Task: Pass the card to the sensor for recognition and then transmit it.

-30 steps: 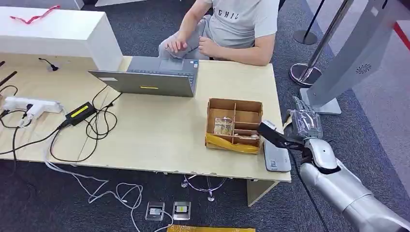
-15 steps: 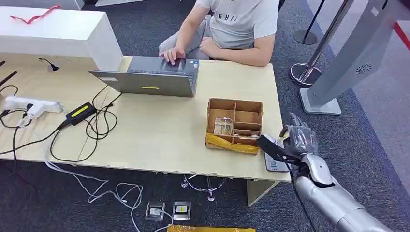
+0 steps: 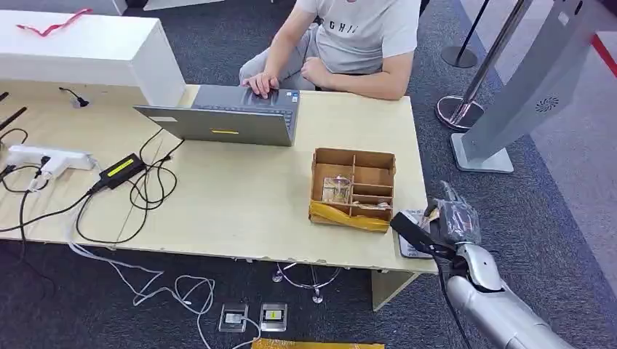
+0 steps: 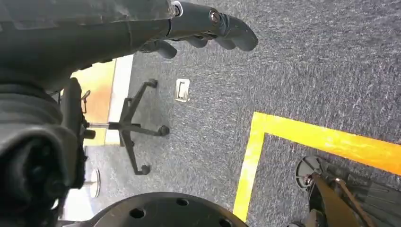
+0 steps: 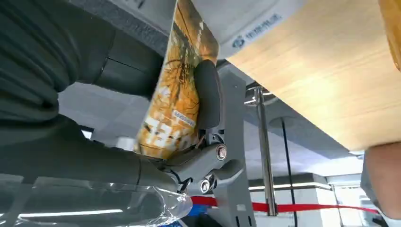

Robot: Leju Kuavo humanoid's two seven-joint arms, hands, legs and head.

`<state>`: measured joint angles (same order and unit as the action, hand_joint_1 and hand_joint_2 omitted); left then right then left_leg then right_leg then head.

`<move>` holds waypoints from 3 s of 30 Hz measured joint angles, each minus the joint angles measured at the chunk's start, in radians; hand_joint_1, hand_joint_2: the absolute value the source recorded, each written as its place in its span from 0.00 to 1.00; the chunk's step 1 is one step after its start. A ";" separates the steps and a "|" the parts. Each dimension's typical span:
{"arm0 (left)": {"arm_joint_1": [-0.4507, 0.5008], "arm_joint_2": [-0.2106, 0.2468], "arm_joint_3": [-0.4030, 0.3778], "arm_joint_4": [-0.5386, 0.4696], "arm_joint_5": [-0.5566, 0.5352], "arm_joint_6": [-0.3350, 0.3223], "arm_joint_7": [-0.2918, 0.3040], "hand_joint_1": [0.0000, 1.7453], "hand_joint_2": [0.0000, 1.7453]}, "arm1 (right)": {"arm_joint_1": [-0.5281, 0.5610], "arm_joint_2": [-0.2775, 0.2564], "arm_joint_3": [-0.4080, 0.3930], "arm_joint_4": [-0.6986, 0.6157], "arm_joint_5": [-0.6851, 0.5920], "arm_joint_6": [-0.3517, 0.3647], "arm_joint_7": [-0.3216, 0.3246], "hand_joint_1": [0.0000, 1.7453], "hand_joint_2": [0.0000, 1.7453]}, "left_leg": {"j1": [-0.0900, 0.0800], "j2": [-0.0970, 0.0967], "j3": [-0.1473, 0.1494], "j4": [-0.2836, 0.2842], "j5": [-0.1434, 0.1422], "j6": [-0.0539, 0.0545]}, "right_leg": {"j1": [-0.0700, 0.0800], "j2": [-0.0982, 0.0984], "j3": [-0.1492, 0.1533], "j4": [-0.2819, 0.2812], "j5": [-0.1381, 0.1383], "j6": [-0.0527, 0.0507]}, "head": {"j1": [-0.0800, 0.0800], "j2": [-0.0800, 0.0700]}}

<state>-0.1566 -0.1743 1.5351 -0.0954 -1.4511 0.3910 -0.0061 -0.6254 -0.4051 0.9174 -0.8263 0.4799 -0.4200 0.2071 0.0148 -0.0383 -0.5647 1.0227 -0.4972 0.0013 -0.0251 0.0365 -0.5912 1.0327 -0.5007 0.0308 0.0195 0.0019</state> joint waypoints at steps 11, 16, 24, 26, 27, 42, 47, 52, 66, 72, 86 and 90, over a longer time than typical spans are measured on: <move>0.000 0.001 0.000 0.000 -0.018 -0.003 -0.014 0.00 0.00 | 0.011 0.016 -0.017 0.043 0.000 -0.032 -0.021 1.00 1.00 | 0.000 0.001 0.004 0.000 0.000 0.000 | 0.000 0.001 0.004 0.000 0.001 0.000 | 0.000 0.000; 0.000 0.003 0.000 0.000 -0.037 -0.005 -0.014 0.00 0.00 | -0.026 0.007 -0.036 0.041 0.015 0.004 0.004 1.00 1.00 | -0.001 0.000 0.003 0.000 0.001 0.001 | 0.000 0.000 0.003 0.000 0.001 0.001 | 0.000 0.000; 0.002 0.007 0.000 0.000 -0.067 -0.053 -0.014 0.00 0.00 | -0.133 -0.017 -0.082 -0.066 0.019 0.031 0.044 1.00 1.00 | -0.001 0.001 0.001 0.000 0.001 0.000 | -0.001 0.000 0.001 0.000 0.001 0.000 | 0.000 0.000; 0.002 0.008 0.000 0.000 -0.070 -0.057 -0.014 0.00 0.00 | -0.158 -0.017 -0.090 -0.095 0.022 0.031 0.046 1.00 1.00 | -0.001 0.001 0.000 0.000 0.001 0.000 | -0.001 0.001 0.000 0.000 0.001 0.000 | -0.001 0.000; 0.002 0.009 0.000 0.000 -0.074 -0.058 -0.014 0.00 0.00 | -0.173 -0.017 -0.092 -0.107 0.026 0.036 0.055 1.00 1.00 | -0.001 0.001 0.000 0.000 0.001 0.000 | -0.001 0.001 0.000 0.000 0.001 0.000 | 0.000 0.000; 0.002 0.010 0.000 0.000 -0.089 -0.058 -0.009 0.00 0.00 | -0.287 0.057 -0.060 -0.218 0.021 0.069 0.044 1.00 1.00 | 0.000 0.000 -0.002 0.000 0.001 0.000 | 0.000 0.000 -0.001 0.001 0.001 0.000 | 0.000 0.000; 0.001 0.008 0.000 0.000 -0.087 -0.058 -0.002 0.00 0.00 | -0.288 0.111 -0.027 -0.210 0.016 0.063 0.027 1.00 1.00 | 0.000 0.001 -0.002 0.000 0.001 0.000 | 0.000 0.001 -0.001 0.001 0.001 0.000 | -0.001 0.000; 0.001 0.008 0.000 0.000 -0.078 -0.055 0.015 0.00 0.00 | -0.288 0.140 0.000 -0.191 0.006 0.058 0.011 1.00 1.00 | 0.000 -0.001 -0.002 0.000 0.001 0.000 | 0.000 0.000 -0.001 0.001 0.001 0.000 | 0.000 0.000; 0.002 0.008 0.006 0.006 -0.080 -0.056 0.021 0.00 0.00 | -0.285 0.158 0.031 -0.139 -0.034 0.016 -0.006 1.00 1.00 | 0.000 0.000 -0.002 0.000 0.001 0.000 | 0.000 0.000 -0.001 -0.001 0.001 0.000 | 0.000 0.000; 0.002 0.008 0.006 0.006 -0.086 -0.058 0.022 0.00 0.00 | -0.273 0.154 0.031 -0.130 -0.043 0.000 -0.004 0.00 1.00 | 0.000 0.000 -0.002 0.000 0.001 0.000 | 0.000 0.000 -0.001 -0.001 0.001 0.000 | 0.000 0.000; 0.003 0.009 0.006 0.006 -0.115 -0.081 0.014 0.00 0.00 | -0.233 0.111 0.031 -0.142 0.029 -0.009 0.081 0.00 1.00 | 0.000 0.000 -0.002 0.000 0.001 0.000 | 0.000 0.001 -0.001 -0.001 0.001 0.000 | 0.000 0.000; 0.007 0.010 0.006 0.006 -0.116 -0.089 0.006 0.00 0.00 | -0.218 0.060 0.031 -0.232 0.079 0.074 0.153 0.00 1.00 | 0.000 0.000 -0.002 0.000 0.001 0.000 | 0.000 0.000 -0.001 -0.001 0.001 0.000 | 0.000 0.000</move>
<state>-0.1501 -0.1648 1.5415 -0.0893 -1.5671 0.3017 0.0000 -0.8429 -0.3449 0.9480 -1.0579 0.5585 -0.3455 0.3598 0.0145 -0.0381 -0.5663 1.0228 -0.4965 0.0014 -0.0254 0.0370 -0.5925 1.0318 -0.4999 0.0312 0.0191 0.0019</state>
